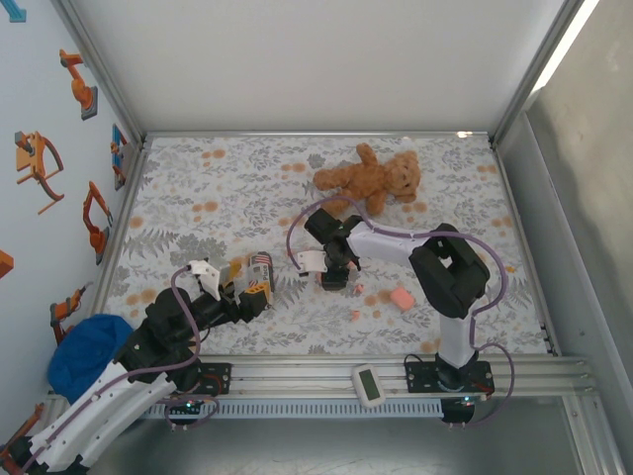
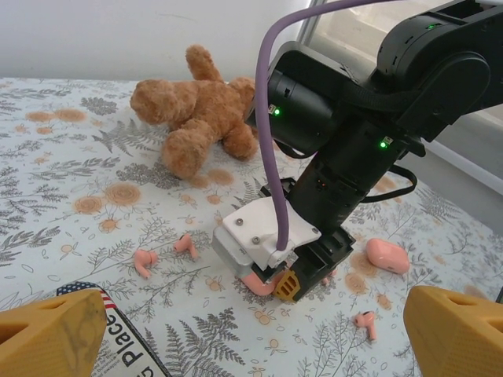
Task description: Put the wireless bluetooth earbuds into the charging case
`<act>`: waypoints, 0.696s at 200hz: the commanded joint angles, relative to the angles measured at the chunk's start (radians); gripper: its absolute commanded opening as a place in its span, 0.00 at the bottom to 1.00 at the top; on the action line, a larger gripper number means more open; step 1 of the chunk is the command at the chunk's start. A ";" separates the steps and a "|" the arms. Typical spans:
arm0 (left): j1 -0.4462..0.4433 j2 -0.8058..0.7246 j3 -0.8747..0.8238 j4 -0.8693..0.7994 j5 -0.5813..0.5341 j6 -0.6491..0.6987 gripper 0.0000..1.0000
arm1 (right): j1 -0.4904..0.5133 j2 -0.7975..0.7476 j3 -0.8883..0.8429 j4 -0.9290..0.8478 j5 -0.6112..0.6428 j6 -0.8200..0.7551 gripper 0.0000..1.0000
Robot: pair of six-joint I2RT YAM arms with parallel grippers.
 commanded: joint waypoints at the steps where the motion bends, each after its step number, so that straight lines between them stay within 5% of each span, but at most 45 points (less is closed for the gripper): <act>1: -0.002 0.003 0.001 0.014 0.018 0.001 0.96 | -0.015 0.035 0.014 -0.022 0.021 0.006 0.45; 32: -0.002 0.009 0.002 0.018 0.020 -0.001 0.96 | -0.017 0.015 0.005 -0.005 0.022 0.026 0.34; 139: -0.001 0.032 -0.025 0.073 0.029 -0.055 0.96 | -0.016 -0.364 -0.197 0.214 -0.043 0.116 0.33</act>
